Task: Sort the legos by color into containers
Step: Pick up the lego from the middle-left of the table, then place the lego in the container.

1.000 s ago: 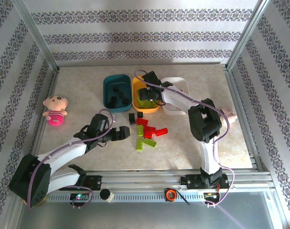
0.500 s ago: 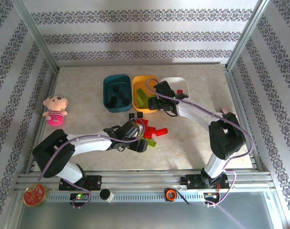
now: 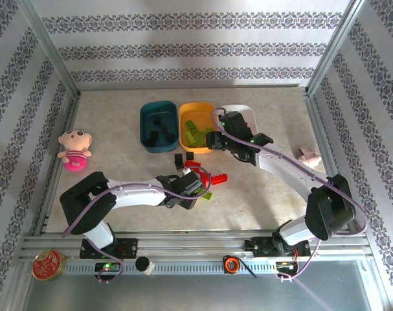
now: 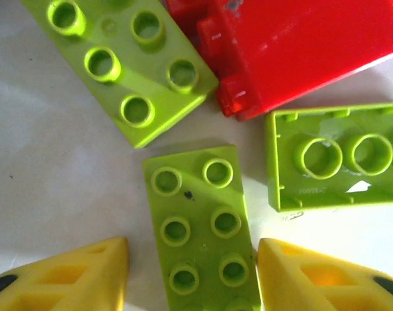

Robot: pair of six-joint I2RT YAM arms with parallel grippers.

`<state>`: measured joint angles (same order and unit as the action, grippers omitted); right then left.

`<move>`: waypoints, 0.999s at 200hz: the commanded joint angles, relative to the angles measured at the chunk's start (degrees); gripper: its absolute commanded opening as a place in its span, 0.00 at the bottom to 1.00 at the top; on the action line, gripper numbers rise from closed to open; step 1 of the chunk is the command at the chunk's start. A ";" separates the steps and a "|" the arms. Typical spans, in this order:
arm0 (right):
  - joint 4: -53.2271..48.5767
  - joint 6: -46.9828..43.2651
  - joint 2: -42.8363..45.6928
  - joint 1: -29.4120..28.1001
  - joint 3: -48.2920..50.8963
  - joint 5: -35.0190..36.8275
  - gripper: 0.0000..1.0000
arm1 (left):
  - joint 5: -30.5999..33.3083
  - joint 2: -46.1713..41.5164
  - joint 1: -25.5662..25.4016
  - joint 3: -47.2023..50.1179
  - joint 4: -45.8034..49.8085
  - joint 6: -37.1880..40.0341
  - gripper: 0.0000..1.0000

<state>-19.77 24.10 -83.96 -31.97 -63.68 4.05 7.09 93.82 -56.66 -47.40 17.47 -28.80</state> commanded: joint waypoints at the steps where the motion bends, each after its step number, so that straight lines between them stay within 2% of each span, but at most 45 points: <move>1: 0.53 1.30 1.39 0.74 1.32 1.20 0.67 | -1.78 2.40 -1.78 2.78 4.45 -0.52 0.46; 28: 0.61 1.72 1.76 0.92 1.71 1.21 0.67 | -0.30 -2.11 -1.88 4.90 4.15 -1.51 0.33; 55: 0.53 2.03 2.25 0.85 2.22 1.39 0.67 | 2.13 -7.41 -1.57 5.29 5.41 -2.25 0.26; 81: 0.52 2.35 4.19 0.85 4.02 1.52 0.67 | 2.44 -14.24 1.78 4.43 5.53 -1.57 0.25; 105: 0.20 2.89 6.75 0.85 7.10 1.44 0.67 | -2.44 -17.52 8.24 1.18 2.12 0.73 0.27; 139: -0.60 3.62 11.33 0.36 12.78 1.04 0.67 | -10.64 -11.18 17.84 -8.57 -2.56 3.83 0.27; 170: -1.22 3.67 16.33 -1.31 18.76 0.18 0.67 | -17.13 1.09 23.27 -20.66 -4.70 3.53 0.25; 200: -1.51 3.27 21.69 -3.97 24.63 -0.56 0.68 | -19.56 11.89 26.56 -30.89 -5.95 0.93 0.24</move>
<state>-20.58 26.87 -66.24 -34.04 -43.00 4.38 -7.88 99.50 -32.42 -72.27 13.67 -26.96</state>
